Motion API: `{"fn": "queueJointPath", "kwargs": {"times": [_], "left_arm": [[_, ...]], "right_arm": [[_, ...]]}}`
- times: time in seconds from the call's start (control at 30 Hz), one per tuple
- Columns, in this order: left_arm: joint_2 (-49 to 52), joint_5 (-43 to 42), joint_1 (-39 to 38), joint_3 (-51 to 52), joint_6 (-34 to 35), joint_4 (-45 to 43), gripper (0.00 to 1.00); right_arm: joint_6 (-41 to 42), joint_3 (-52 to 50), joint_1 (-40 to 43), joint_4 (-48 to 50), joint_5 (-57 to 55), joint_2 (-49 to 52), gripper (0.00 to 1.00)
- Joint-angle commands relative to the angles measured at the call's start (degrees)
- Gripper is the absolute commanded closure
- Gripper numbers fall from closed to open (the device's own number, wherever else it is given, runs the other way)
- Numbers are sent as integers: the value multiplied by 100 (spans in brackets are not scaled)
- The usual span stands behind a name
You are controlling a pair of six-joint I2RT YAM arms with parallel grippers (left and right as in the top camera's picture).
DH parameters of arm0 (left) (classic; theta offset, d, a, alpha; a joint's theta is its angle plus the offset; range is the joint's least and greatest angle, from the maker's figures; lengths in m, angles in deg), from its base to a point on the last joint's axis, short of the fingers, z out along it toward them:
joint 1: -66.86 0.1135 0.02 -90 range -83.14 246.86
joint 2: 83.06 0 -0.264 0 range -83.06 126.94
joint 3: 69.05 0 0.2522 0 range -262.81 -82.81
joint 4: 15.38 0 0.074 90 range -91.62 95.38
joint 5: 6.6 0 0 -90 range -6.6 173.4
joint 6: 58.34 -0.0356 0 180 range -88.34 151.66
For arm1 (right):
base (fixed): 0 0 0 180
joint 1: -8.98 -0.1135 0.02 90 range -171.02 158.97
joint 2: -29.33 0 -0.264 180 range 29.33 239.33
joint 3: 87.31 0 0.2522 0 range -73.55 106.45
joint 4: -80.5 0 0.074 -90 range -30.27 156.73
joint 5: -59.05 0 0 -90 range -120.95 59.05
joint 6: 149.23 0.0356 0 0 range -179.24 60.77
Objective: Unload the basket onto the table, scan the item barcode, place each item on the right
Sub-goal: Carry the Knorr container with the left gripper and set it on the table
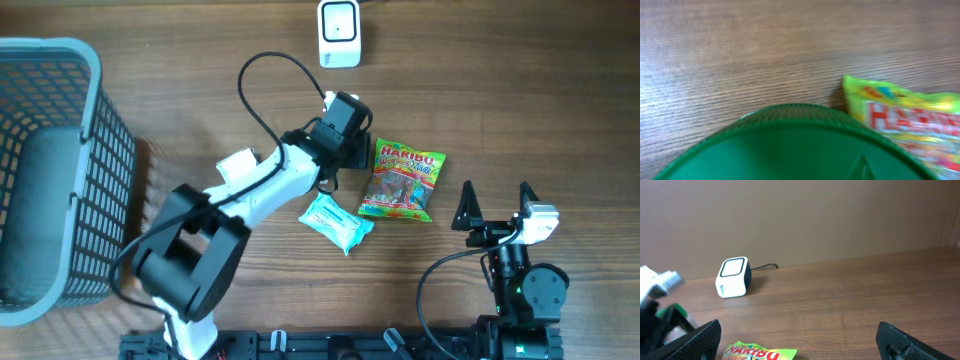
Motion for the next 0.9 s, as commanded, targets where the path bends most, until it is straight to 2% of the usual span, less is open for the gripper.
{"fn": "queueJointPath", "kwargs": {"times": [0.0,0.1,0.17,0.27,0.4,0.53,0.73,0.87], "left_arm": [[457,219,-90,-70,-116,-24,36],[494,219,-181,-70,-149,-7,33],[396,219,-232,-74,-315,39,20],[70,319,-249,-155,-636,424,17],[-470,1211,-170,-190,-662,1040,12],[-1062,1471,-46,-190,-728,1377,0],[-2505,1401,-15,-190,-717,1390,0],[-3724,2155,-17,-190,-717,1008,0]], "right_arm": [[-59,-7,-17,17,48,-35,0],[-59,-7,-17,20,48,-35,0],[-61,-7,-17,20,48,-35,0],[-61,-7,-17,20,48,-35,0],[-61,-7,-17,17,48,-35,0],[-59,-7,-17,17,48,-35,0],[-61,-7,-17,17,48,-35,0],[-61,-7,-17,17,48,-35,0]]}}
